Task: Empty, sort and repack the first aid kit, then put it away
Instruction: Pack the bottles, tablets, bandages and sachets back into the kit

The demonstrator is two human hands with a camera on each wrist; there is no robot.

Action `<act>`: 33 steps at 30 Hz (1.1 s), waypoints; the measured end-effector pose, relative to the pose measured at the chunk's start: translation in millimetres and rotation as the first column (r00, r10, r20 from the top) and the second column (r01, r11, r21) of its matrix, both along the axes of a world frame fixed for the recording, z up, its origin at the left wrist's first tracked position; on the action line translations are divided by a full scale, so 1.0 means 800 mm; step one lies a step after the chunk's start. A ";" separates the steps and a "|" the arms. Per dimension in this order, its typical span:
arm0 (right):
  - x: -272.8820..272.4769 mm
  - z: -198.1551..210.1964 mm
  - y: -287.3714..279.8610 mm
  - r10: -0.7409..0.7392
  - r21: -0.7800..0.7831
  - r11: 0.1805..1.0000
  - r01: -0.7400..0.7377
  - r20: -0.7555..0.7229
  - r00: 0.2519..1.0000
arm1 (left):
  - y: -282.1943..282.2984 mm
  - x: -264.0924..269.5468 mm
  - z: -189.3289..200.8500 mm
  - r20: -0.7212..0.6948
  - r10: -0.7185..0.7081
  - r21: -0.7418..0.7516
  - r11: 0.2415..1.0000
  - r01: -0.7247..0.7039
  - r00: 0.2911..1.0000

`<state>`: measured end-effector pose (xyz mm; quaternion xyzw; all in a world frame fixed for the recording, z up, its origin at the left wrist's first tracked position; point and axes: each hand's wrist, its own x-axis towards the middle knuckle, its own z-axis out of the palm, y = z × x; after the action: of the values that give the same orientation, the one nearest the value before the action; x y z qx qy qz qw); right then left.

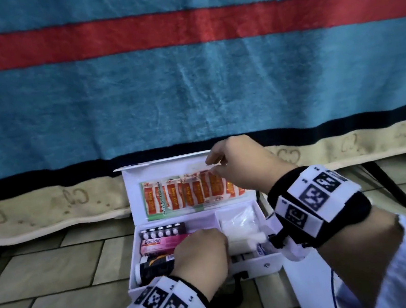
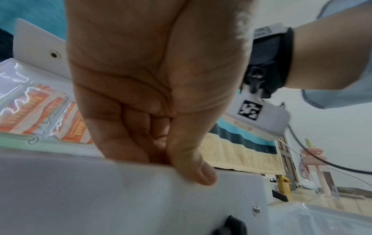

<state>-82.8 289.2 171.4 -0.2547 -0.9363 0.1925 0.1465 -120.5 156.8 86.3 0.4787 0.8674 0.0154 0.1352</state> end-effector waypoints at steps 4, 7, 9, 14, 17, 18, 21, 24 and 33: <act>0.091 -0.002 0.016 -0.027 -0.119 0.993 0.026 -0.005 1.000 | -0.001 -0.010 0.005 0.106 0.009 0.024 1.000 -0.012 0.994; 0.181 -0.027 0.042 -0.147 -0.085 0.980 0.182 0.312 0.939 | 0.005 -0.008 0.009 0.115 0.005 0.007 1.000 -0.006 0.993; 0.239 -0.051 0.050 -0.179 -0.030 0.971 0.239 0.575 0.799 | 0.007 0.000 0.011 0.072 -0.013 0.017 1.000 0.012 0.997; 0.309 -0.105 0.042 -0.132 -0.113 0.953 0.281 0.681 0.720 | 0.002 0.012 0.012 -0.019 0.000 -0.011 1.000 -0.001 1.000; 0.311 -0.118 0.037 -0.146 -0.087 0.960 0.265 0.652 0.744 | 0.002 0.043 0.017 -0.225 -0.048 0.005 0.999 0.050 0.973; 0.309 -0.121 0.035 -0.137 -0.073 0.967 0.244 0.658 0.740 | 0.004 0.059 0.020 -0.237 -0.066 0.050 0.996 0.080 0.969; 0.300 -0.127 0.031 -0.119 -0.019 0.984 0.176 0.668 0.735 | 0.019 0.110 0.021 -0.046 -0.231 0.215 0.948 0.236 0.972; 0.296 -0.128 0.028 -0.126 0.038 0.990 0.136 0.672 0.730 | 0.039 0.151 0.002 0.202 -0.561 0.183 0.827 0.532 0.803; 0.290 -0.138 0.035 -0.135 0.165 0.986 0.015 0.752 0.645 | 0.066 0.166 -0.051 0.142 -0.671 -0.155 0.711 0.686 0.727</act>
<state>149.1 317.2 60.7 -0.3393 -0.9112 -0.0061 -0.2337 12.3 209.4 45.6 0.7470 0.6222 -0.1030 0.2104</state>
